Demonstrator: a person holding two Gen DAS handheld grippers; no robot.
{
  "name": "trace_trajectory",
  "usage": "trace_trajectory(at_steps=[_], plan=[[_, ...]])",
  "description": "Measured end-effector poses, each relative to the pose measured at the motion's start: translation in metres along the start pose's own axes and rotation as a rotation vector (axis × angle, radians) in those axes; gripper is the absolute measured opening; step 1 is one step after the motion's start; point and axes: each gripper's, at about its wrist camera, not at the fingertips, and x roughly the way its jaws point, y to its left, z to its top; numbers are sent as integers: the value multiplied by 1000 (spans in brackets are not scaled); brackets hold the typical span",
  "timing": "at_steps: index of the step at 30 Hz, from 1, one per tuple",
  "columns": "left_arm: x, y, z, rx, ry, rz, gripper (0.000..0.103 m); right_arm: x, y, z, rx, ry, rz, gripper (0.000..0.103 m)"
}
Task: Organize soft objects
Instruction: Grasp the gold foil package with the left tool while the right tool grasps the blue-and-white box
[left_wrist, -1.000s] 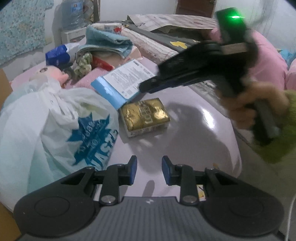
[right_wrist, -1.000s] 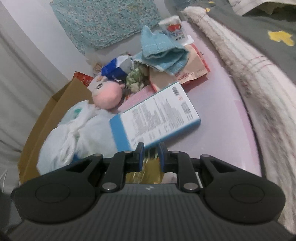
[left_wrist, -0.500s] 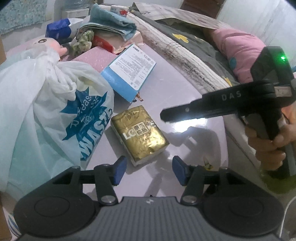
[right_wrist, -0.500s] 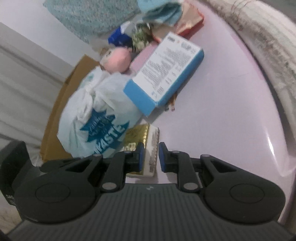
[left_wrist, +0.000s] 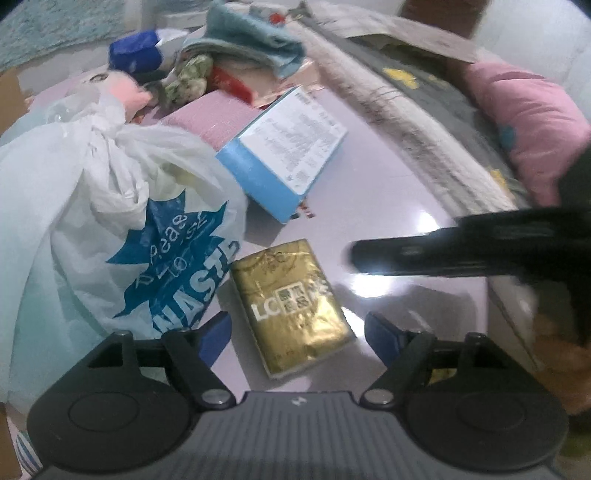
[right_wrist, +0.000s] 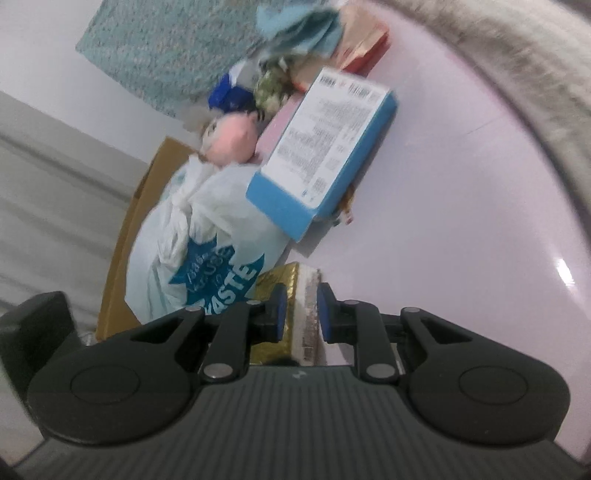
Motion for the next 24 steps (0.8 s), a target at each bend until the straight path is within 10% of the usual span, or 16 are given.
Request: trace_trajectory(at_steps=[10,17,24], plan=[[6,-5,-2,-5,-3,60,63,-28,-2,9,39,-77,13,31],[-7,1,-21,-12,14,65,63,2,11,59,138,-105,-30,82],[-12,7,-32,-6,2,50,63,56,21,107,249,-37,-188,84]])
